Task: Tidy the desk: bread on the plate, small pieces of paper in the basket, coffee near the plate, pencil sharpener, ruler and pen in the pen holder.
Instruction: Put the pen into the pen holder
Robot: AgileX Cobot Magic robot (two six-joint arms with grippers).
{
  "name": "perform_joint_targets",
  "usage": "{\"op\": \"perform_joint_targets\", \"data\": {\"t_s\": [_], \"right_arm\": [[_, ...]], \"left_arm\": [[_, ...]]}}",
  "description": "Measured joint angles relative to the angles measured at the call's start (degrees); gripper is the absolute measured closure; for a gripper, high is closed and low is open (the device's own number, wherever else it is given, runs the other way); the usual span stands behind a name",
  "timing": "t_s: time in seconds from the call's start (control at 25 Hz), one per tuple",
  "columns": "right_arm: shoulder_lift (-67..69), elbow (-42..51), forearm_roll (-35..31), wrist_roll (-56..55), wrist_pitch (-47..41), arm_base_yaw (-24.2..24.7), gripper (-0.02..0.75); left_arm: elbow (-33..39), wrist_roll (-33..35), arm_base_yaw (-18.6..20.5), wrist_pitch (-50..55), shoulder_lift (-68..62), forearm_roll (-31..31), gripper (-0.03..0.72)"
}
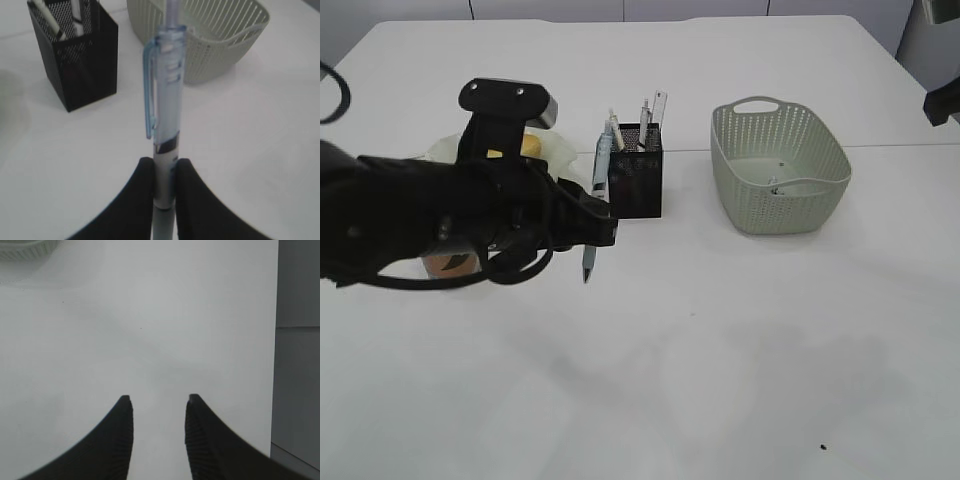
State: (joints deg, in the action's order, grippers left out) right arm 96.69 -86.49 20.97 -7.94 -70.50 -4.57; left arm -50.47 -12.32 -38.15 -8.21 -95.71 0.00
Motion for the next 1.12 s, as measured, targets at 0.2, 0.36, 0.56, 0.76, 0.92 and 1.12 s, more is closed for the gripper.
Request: {"op": "perform_joint_targets", "data": {"t_s": [0.2, 0.36, 0.56, 0.76, 0.92, 1.12], "right_arm": [[0.0, 0.0, 0.0, 0.0, 0.0, 0.0, 0.448], [0.0, 0.0, 0.0, 0.0, 0.0, 0.0, 0.448], [0.0, 0.0, 0.0, 0.0, 0.0, 0.0, 0.447], [0.0, 0.0, 0.0, 0.0, 0.0, 0.0, 0.447], [0.0, 0.0, 0.0, 0.0, 0.0, 0.0, 0.448], [0.0, 0.0, 0.0, 0.0, 0.0, 0.0, 0.448]], "left_arm": [[6.77, 5.41, 0.0, -20.59, 0.0, 0.0, 0.629], [7.5, 10.09, 0.43, -34.27, -2.49, -2.41, 0.629], [6.64, 11.09, 2.8, -46.21, -8.21, -5.3, 0.629], [0.53, 11.09, 4.95, -48.13, -12.29, -6.11, 0.629], [-5.87, 11.09, 5.15, -47.02, -15.56, -6.01, 0.629], [-14.43, 11.09, 5.15, -41.32, -20.44, -5.79, 0.629]]}}
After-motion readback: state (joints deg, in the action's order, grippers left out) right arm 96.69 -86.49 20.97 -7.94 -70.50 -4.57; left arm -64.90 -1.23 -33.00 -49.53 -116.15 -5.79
